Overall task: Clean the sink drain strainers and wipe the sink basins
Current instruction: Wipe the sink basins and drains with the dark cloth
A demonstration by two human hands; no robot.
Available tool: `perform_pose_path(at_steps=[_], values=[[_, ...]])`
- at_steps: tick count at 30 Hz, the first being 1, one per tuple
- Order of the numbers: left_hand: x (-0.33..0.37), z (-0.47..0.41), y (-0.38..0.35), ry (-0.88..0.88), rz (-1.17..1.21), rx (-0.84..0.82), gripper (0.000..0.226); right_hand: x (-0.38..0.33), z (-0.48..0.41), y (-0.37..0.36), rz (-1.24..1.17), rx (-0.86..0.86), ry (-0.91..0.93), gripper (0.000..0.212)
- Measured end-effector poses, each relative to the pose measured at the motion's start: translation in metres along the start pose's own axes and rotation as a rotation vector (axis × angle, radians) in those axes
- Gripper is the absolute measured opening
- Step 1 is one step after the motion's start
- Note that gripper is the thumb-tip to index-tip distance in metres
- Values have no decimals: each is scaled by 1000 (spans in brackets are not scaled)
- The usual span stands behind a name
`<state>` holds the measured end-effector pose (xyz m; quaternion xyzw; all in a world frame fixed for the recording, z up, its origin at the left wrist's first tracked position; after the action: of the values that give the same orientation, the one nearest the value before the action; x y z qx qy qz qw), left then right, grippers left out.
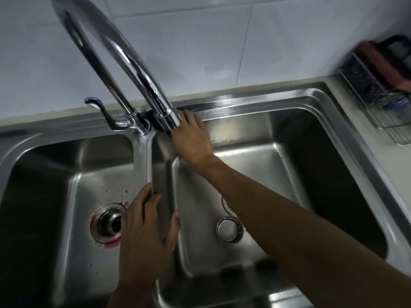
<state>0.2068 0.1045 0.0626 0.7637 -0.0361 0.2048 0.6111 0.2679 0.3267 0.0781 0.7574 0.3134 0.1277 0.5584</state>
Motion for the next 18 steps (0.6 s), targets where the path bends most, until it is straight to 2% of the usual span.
perform_pose_path(at_steps=[3, 5, 14, 18], values=[[2, 0, -1, -49, -36, 19, 59, 35, 10, 7, 67, 44, 16, 40], [3, 0, -2, -88, -60, 42, 59, 65, 18, 19, 120, 47, -42, 39], [5, -3, -3, -94, -135, 26, 64, 242, 82, 96, 377, -245, -426, 40], [1, -8, -1, -100, -185, 25, 69, 282, 112, 127, 450, -381, -376, 39]])
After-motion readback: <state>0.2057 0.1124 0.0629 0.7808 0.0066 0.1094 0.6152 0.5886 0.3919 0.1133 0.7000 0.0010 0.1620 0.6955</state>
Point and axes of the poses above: each hand's wrist, its own z-axis away from the middle knuckle, its own y-axis out of the back of the hand, x = y × z, the point moved 7 cm from there along -z, towards the middle knuckle, and after that the axes turned 4 degrees about -z, right-handed, at the moved point
